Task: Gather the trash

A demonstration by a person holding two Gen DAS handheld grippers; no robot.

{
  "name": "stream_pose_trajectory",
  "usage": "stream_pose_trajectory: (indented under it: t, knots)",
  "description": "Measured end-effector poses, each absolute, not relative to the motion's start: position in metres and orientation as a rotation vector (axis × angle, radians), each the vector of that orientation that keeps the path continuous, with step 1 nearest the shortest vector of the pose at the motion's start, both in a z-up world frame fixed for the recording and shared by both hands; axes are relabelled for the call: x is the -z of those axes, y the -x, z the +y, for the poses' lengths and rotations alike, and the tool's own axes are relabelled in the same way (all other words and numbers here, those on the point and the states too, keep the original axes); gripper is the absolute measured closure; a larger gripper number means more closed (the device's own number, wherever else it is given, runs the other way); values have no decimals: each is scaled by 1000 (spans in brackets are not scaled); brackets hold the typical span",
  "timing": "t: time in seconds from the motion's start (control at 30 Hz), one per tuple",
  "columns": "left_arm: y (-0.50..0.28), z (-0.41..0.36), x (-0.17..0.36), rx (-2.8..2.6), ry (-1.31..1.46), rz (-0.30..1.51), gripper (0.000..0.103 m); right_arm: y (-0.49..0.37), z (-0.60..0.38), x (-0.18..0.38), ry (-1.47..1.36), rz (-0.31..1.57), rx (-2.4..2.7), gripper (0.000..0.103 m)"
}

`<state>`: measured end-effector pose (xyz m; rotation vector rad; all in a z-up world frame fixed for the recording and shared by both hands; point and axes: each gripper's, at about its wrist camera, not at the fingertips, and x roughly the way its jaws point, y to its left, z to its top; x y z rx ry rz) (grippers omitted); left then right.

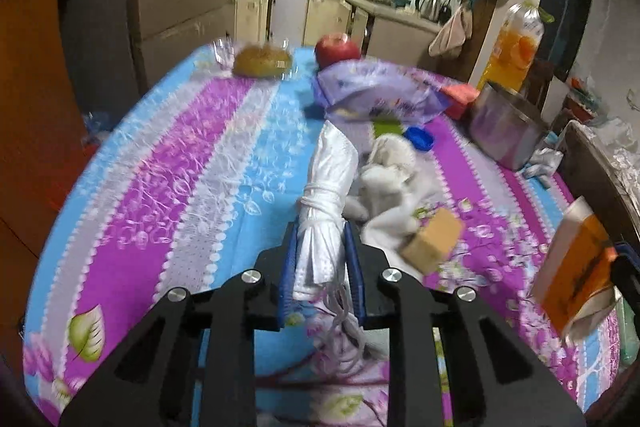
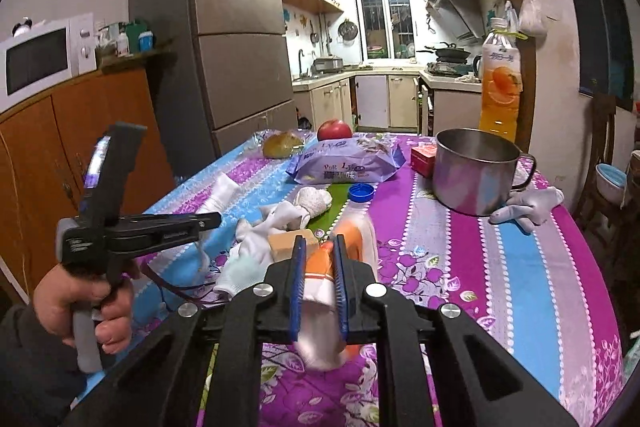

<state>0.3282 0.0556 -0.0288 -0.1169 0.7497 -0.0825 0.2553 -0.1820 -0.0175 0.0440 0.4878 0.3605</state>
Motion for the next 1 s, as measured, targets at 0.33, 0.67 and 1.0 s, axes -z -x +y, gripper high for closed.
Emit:
stream_pose_trajectory:
  t: [0.33,0.67,1.0]
  knots:
    - [-289,35,17,136,133,731,81,-230,-231,30,-62,576,-247,102]
    - [-276,39,31,201,158,778,81,-161,-221,53,553,618,-465,22]
    - [-275,21,42,269,171,808,80,-151,-173,109,1052,530,-328,50]
